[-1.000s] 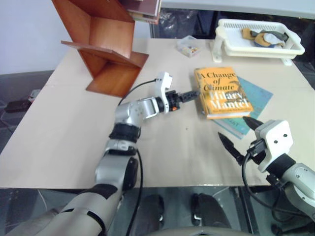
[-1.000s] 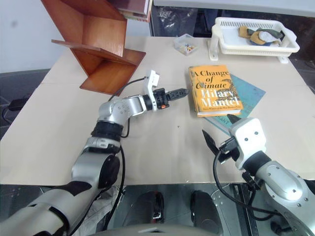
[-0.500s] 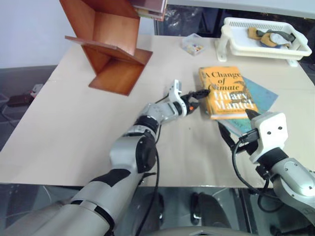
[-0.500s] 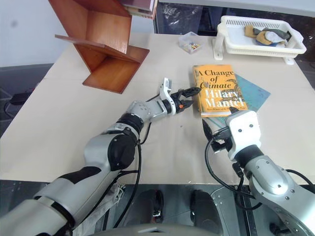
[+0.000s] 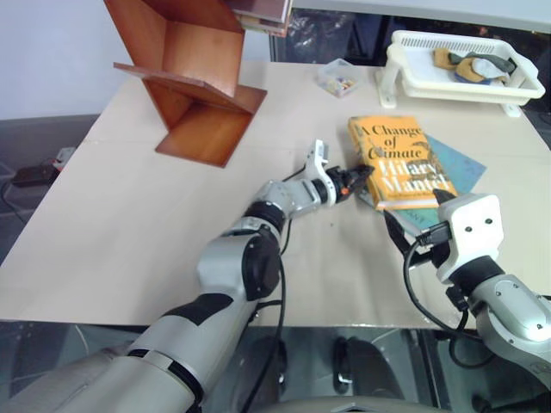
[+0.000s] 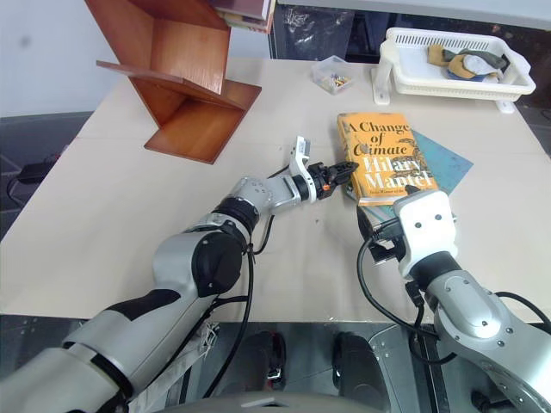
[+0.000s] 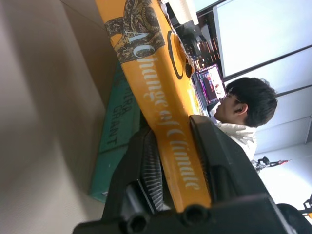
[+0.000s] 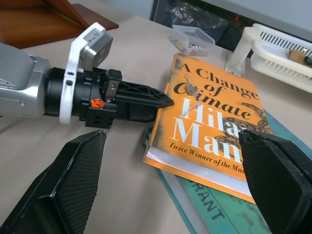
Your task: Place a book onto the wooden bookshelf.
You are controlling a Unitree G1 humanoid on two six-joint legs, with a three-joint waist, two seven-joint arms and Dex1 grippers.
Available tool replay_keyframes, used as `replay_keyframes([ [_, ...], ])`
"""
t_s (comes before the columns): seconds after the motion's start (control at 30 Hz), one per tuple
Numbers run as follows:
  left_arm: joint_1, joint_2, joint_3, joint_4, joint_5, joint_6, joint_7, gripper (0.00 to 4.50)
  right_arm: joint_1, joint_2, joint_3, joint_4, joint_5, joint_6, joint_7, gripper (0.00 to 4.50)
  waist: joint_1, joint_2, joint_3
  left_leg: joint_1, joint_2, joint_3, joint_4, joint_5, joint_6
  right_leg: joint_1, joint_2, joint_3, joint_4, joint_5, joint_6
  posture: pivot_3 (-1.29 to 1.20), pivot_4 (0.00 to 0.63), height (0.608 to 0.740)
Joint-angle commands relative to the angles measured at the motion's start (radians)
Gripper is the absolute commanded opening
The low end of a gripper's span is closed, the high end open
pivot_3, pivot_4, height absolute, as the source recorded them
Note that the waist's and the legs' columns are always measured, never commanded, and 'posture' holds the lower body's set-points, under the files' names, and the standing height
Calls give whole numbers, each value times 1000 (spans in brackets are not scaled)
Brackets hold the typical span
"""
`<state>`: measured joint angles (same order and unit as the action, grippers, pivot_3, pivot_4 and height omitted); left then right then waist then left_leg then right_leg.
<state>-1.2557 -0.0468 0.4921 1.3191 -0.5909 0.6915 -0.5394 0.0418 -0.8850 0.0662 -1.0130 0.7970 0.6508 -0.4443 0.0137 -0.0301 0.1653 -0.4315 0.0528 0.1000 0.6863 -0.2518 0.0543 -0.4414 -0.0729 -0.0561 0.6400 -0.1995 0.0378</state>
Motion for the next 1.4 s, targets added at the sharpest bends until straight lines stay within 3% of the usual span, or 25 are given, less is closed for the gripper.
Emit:
replay_keyframes([
  [0.03,-27,4,11,-6,5,27,-21,1230,-13,-17,-4,-34,13,-23,-22,4500,0,0,0,0,0,0,0,0,0,0,0,0,0,0,0,0,150,740],
  [0.4,21,15,52,-99,-42,176,32,1230,-22,-16,-3,-34,14,-5,-21,4500,0,0,0,0,0,0,1,0,0,0,0,0,1,0,0,0,150,740],
  [0.9,289,-75,-4,-673,-124,455,234,1230,2,-47,-4,-34,15,-13,14,4500,-1,0,0,2,1,0,2,1,-1,1,0,0,2,0,0,0,150,740],
  [1.07,337,-104,11,-772,-174,520,294,1230,13,-55,-6,-34,14,-25,17,4500,0,0,-1,2,1,-1,2,1,-2,2,0,0,2,0,0,0,150,740],
  [1.1,342,-108,12,-781,-181,528,304,1666,13,-55,-5,-34,14,-25,17,4500,0,0,-1,2,1,-1,2,1,-2,2,0,0,2,0,0,0,150,740],
  [1.27,337,-91,25,-776,-204,542,333,2681,21,-64,-7,-34,17,-34,17,4500,0,0,-1,2,0,-1,3,1,-2,2,0,0,2,0,0,0,150,740],
  [1.3,324,-72,28,-754,-201,538,325,2681,21,-64,-6,-34,17,-34,16,4500,0,0,-1,2,0,-1,3,1,-2,2,0,0,2,0,0,0,150,740],
  [1.33,312,-54,26,-730,-196,529,314,3268,21,-64,-6,-34,17,-34,15,4500,0,0,-1,2,0,-1,3,1,-2,2,0,0,2,0,0,0,150,740],
  [1.4,286,-23,20,-675,-190,509,288,3268,19,-62,-5,-34,18,-33,14,4500,0,0,-1,2,0,-1,3,1,-2,2,0,0,2,0,0,0,150,740],
])
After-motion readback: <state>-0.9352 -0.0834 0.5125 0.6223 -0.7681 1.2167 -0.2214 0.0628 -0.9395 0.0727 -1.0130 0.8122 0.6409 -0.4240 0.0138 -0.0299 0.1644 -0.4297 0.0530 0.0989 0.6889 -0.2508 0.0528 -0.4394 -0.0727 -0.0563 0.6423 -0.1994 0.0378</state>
